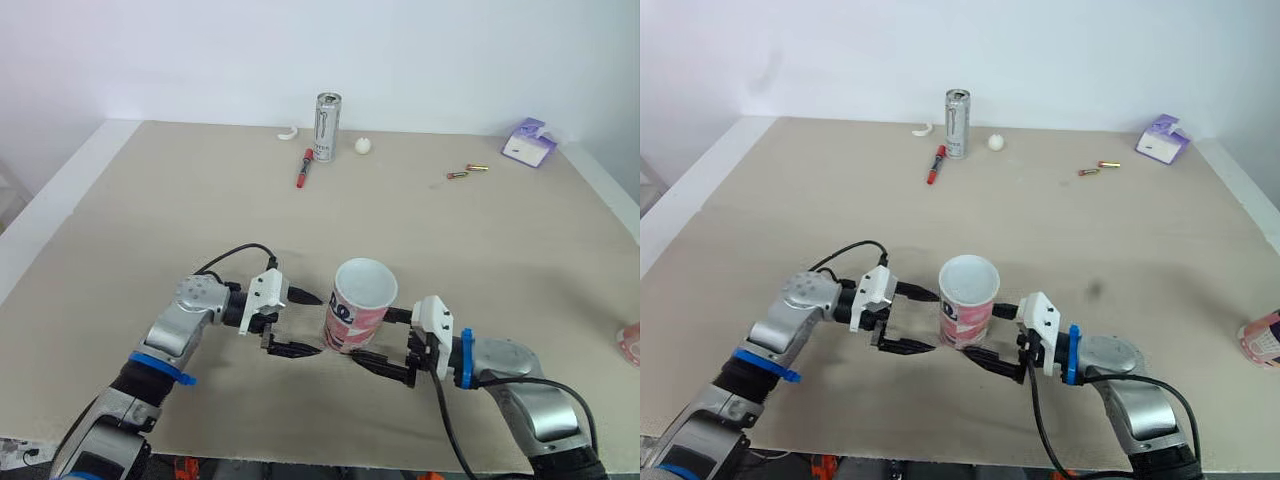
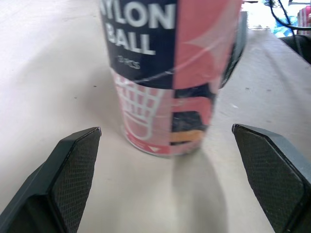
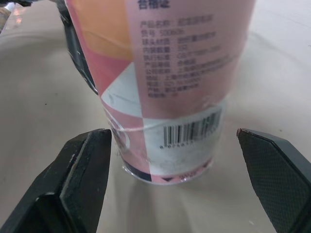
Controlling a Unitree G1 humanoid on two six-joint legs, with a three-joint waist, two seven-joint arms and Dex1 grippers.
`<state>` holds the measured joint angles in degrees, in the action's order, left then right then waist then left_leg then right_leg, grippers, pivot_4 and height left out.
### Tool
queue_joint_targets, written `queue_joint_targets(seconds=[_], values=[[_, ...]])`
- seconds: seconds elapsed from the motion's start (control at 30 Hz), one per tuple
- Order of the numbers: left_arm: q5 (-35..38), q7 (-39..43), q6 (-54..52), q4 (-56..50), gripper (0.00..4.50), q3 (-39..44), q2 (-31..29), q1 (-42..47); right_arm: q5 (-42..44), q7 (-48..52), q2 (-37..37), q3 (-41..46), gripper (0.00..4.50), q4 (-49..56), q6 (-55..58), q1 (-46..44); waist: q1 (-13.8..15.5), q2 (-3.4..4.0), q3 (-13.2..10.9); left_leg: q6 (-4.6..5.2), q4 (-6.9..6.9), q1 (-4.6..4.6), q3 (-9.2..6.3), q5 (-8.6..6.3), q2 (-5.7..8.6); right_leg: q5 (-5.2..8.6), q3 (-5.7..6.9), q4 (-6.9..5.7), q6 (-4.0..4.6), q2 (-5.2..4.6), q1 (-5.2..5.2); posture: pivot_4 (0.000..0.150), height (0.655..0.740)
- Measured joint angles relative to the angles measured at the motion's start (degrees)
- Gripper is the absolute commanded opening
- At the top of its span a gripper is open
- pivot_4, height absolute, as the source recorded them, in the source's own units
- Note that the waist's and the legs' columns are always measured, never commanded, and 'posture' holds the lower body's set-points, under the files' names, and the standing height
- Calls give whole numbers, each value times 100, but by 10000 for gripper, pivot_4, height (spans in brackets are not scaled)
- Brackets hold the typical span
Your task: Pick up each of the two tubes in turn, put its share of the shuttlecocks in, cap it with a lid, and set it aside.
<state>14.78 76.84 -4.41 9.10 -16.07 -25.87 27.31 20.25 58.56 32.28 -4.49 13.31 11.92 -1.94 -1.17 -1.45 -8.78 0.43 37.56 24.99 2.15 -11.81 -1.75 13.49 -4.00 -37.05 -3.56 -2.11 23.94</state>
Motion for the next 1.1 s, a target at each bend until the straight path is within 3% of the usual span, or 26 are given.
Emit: queue_joint_targets(seconds=[0.7, 0.73, 0.8, 1.1], values=[[323, -45, -316, -519, 45000, 120, -238, -324, -469, -116, -663, -740, 44379, -958, -383, -853, 0, -1, 0, -2, 3, -7, 2, 2, -3, -8, -1, -8, -2, 5, -4, 1500, 7400], [323, -48, -314, -520, 45000, 120, -237, -324, -470, -113, -664, -743, 40491, -969, -385, -865, 0, -1, 0, -2, 3, -7, 2, 2, -3, -9, -2, -8, -1, 5, -4, 1500, 7400], [321, -60, -298, -519, 45000, 120, -238, -331, -470, -85, -664, -747, 37162, -1007, -402, -888, -1, -1, 0, -2, 3, -8, 2, 2, -3, -11, -1, -8, 1, 6, -4, 1500, 7400], [293, -127, -154, -449, 45000, 120, -243, -413, -476, -126, -591, -683, 37162, -903, -513, -719, 2, -1, 0, -3, 3, -13, 3, 2, -2, -11, -2, -10, 2, 3, -9, 1500, 7400]])
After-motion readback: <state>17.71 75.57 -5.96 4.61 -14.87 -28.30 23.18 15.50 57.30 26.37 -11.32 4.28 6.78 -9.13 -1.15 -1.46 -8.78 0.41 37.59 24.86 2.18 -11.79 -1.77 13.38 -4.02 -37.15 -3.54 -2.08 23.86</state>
